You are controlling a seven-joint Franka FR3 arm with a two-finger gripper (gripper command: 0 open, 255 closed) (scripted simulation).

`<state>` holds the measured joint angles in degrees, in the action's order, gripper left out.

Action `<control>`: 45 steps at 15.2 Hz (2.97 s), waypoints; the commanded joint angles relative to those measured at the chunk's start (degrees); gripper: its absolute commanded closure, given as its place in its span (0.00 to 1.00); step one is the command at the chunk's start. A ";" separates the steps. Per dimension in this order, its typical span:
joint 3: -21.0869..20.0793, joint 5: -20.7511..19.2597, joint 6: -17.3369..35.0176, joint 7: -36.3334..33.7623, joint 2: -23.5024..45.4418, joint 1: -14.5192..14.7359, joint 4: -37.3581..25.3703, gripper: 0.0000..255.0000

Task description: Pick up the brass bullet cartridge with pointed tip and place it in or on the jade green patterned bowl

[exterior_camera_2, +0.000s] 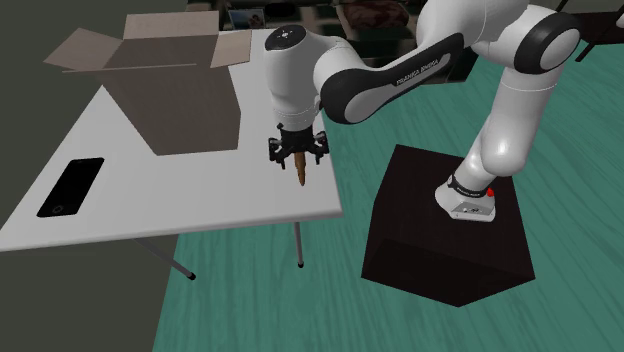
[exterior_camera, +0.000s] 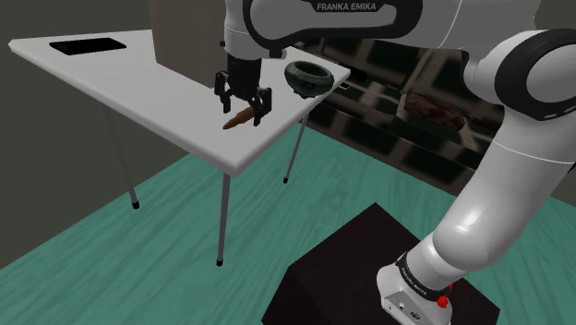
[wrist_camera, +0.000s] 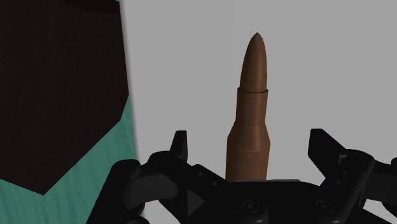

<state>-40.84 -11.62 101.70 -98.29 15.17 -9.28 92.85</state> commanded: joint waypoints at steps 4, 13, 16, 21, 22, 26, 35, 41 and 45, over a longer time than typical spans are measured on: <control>0.00 -0.01 0.02 0.00 0.01 0.00 0.02 1.00; 0.00 -0.01 0.03 -0.01 0.01 0.00 0.02 1.00; -0.11 0.15 -2.22 0.18 -0.12 0.17 -2.16 1.00; -0.25 0.17 -6.11 0.38 0.01 0.62 -6.18 1.00; -0.28 0.14 -6.91 0.40 0.08 0.75 -7.05 1.00; -0.37 -0.14 -10.21 0.42 0.58 1.35 -10.76 1.00; -0.47 -1.69 -18.32 0.14 2.98 3.67 -20.87 1.00; -0.35 -3.70 -24.61 -0.18 5.86 6.46 -29.67 1.00; -0.05 -5.75 -29.55 -0.33 8.68 9.36 -37.23 1.00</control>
<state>-40.94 -16.97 73.30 -98.56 23.34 -0.56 57.24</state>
